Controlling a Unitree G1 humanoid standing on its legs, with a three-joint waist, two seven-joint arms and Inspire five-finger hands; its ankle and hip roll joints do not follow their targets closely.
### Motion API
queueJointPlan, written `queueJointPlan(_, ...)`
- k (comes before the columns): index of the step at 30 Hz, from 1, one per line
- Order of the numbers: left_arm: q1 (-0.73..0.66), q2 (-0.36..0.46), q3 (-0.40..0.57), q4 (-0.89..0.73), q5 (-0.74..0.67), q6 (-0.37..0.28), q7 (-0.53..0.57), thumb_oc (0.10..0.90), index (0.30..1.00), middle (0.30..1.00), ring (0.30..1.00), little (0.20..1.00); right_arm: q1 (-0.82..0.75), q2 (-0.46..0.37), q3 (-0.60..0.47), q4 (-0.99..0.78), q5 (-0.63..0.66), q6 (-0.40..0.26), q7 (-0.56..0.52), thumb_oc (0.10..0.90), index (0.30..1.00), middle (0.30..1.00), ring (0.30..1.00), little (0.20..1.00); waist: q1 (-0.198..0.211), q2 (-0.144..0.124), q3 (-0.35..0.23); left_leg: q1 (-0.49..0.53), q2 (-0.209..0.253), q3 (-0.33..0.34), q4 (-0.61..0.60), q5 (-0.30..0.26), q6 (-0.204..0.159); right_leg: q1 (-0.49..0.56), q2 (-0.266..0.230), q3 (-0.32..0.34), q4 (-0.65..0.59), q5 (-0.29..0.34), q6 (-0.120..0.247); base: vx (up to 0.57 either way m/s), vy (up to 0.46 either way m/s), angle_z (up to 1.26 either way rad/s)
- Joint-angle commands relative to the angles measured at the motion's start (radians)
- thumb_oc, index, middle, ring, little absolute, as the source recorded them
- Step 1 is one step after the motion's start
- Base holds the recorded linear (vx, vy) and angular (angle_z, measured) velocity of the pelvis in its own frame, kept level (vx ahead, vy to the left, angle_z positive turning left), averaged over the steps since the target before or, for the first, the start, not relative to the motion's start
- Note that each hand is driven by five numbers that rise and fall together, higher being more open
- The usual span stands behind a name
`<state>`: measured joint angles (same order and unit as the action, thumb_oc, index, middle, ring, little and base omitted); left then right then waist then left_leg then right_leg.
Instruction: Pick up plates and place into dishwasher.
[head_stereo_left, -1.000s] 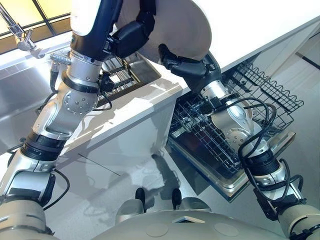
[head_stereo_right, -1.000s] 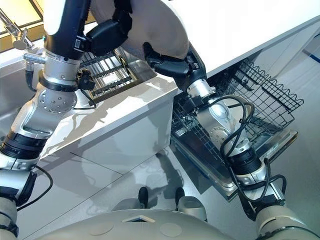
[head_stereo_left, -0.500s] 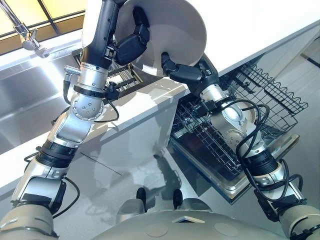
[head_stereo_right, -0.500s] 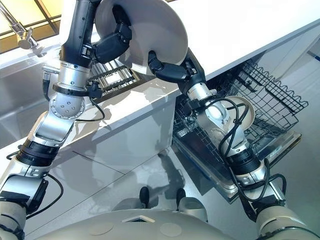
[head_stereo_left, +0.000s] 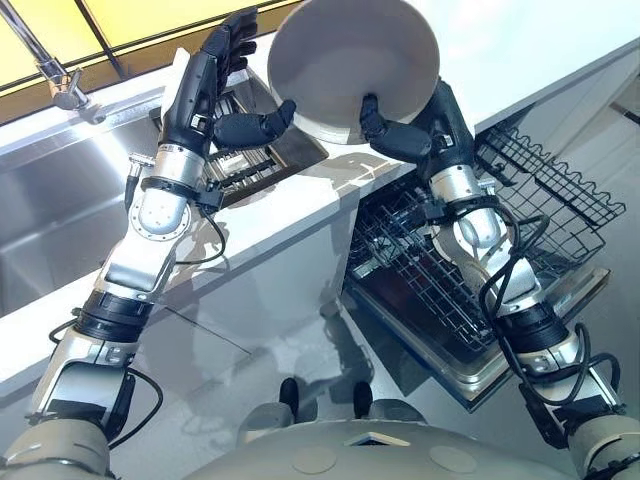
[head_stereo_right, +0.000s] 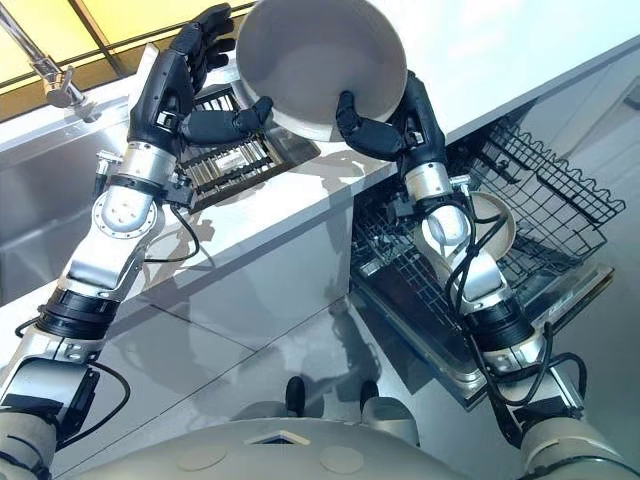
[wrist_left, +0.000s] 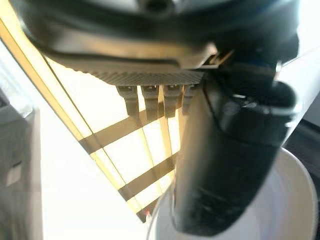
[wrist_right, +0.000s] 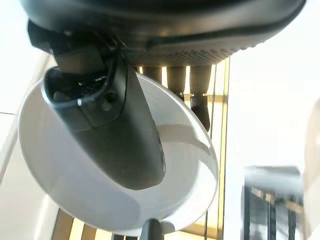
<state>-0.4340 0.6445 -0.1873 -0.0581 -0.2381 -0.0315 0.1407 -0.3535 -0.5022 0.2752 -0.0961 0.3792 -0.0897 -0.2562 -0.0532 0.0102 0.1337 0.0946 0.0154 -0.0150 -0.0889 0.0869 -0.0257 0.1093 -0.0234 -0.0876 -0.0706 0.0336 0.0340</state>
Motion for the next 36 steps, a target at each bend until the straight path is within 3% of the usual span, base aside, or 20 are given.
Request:
queueJointPlan(1, 0.072, 0.151, 0.252, 0.175, 0.002, 0.047, 0.092, 0.8, 0.9, 0.9, 0.9, 0.9, 0.017, -0.068, -0.429, 0.032, -0.012, -0.184, -0.243, 0.1, 0.3, 0.3, 0.3, 0.2, -0.017, 0.018, -0.098, 0.01, -0.034, 0.062, 0.014, -0.08, 0.008, -0.045, 0.043, -0.02, 0.12, -0.087, 0.048, 0.02, 0.011, -0.05)
queueJointPlan(5, 0.109, 0.159, 0.298, 0.203, 0.003, 0.049, 0.094, 0.8, 0.9, 0.9, 0.9, 0.9, 0.146, -0.077, -0.492, 0.123, -0.097, -0.149, -0.273, 0.1, 0.3, 0.3, 0.3, 0.2, -0.036, 0.027, -0.09, 0.016, -0.038, 0.067, 0.013, -0.084, 0.012, -0.048, 0.041, -0.018, 0.129, -0.092, 0.048, 0.01, 0.025, -0.08)
queueJointPlan(9, 0.126, 0.164, 0.319, 0.222, -0.019, 0.033, 0.122, 0.8, 0.9, 0.9, 0.9, 0.9, 0.216, -0.081, -0.494, 0.249, -0.126, -0.122, -0.233, 0.1, 0.3, 0.3, 0.3, 0.2, -0.046, 0.034, -0.084, 0.017, -0.037, 0.077, 0.013, -0.085, 0.012, -0.053, 0.04, -0.019, 0.138, -0.097, 0.05, 0.01, 0.034, -0.12)
queueJointPlan(17, 0.13, 0.186, 0.343, 0.249, -0.052, 0.025, 0.156, 0.8, 0.9, 0.9, 0.9, 0.9, 0.275, -0.065, -0.433, 0.395, -0.161, -0.126, -0.161, 0.1, 0.3, 0.3, 0.3, 0.2, -0.054, 0.041, -0.065, 0.017, -0.038, 0.084, 0.02, -0.088, 0.012, -0.059, 0.036, -0.023, 0.156, -0.106, 0.048, 0.03, 0.017, -0.05)
queueJointPlan(28, 0.091, 0.228, 0.317, 0.256, -0.082, 0.052, 0.168, 0.8, 0.9, 0.9, 0.9, 0.9, 0.245, -0.106, -0.313, 0.598, -0.227, -0.089, -0.142, 0.1, 0.3, 0.3, 0.3, 0.2, -0.023, 0.042, -0.036, 0.007, -0.04, 0.059, 0.033, -0.089, 0.007, -0.058, 0.034, -0.042, 0.17, -0.117, 0.042, 0.02, 0.003, 0.04)
queueJointPlan(36, 0.05, 0.247, 0.276, 0.241, -0.097, 0.064, 0.158, 0.8, 0.9, 0.9, 0.9, 0.9, 0.164, -0.124, -0.197, 0.691, -0.284, 0.084, -0.165, 0.1, 0.3, 0.3, 0.3, 0.2, 0.015, 0.044, -0.023, -0.002, -0.044, 0.024, 0.036, -0.085, 0.005, -0.055, 0.034, -0.055, 0.175, -0.127, 0.033, 0.03, 0.01, 0.12)
